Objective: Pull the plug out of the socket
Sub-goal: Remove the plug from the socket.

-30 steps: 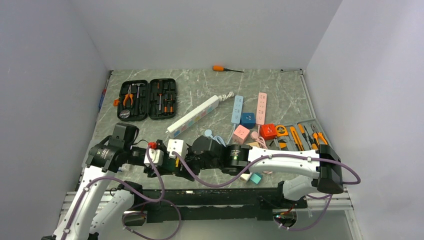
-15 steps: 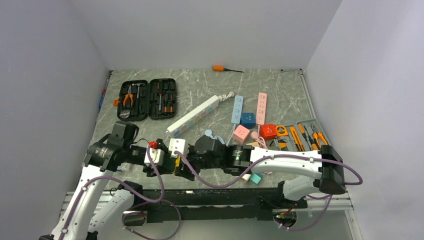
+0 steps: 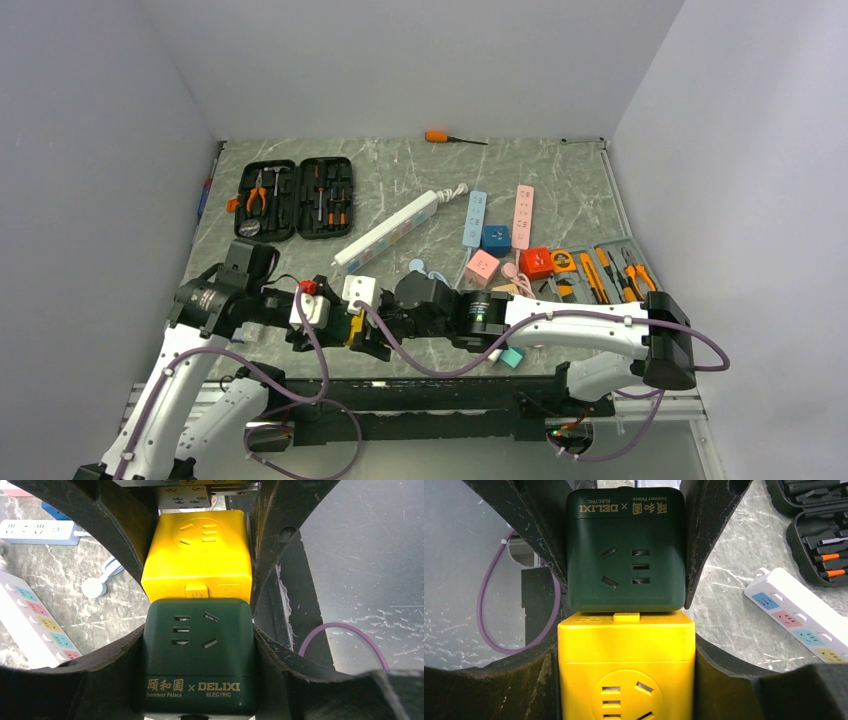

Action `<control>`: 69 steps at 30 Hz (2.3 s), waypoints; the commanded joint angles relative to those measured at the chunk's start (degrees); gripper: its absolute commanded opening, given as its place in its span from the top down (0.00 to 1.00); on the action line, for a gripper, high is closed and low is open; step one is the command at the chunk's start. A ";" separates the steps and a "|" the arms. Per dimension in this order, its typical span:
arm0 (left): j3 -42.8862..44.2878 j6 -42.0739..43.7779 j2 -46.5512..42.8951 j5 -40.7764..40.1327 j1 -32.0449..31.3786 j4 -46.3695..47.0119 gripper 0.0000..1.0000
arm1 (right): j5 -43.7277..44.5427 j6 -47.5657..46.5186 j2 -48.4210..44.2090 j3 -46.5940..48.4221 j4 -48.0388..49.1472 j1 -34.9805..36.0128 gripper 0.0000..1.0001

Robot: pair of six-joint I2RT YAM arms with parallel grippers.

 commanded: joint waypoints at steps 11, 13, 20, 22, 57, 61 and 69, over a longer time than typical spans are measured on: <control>1.31 1.56 -2.02 -14.54 1.00 2.56 1.00 | -1.89 3.72 -7.54 -4.73 -6.47 0.20 1.00; 1.22 0.80 -2.14 -14.94 0.96 3.21 1.00 | -1.75 4.14 -7.83 -5.30 -6.09 0.16 1.00; 0.04 -1.90 -2.85 -17.44 0.96 5.79 1.00 | -1.41 4.73 -8.68 -7.10 -5.02 0.13 1.00; -0.20 -2.29 -3.08 -18.21 0.97 6.04 1.00 | -1.08 6.39 -8.99 -7.62 -5.01 0.12 1.00; 0.43 -2.66 -4.19 -20.98 2.31 6.52 1.00 | 3.96 13.43 -17.83 -16.00 -9.62 0.11 0.39; 0.34 -2.38 -4.19 -20.85 2.87 6.64 1.00 | 5.24 14.79 -21.04 -18.20 -10.57 0.14 0.39; -0.82 -3.83 -3.36 -21.86 3.07 8.59 1.00 | 17.48 16.92 -24.28 -21.35 -10.28 0.07 0.85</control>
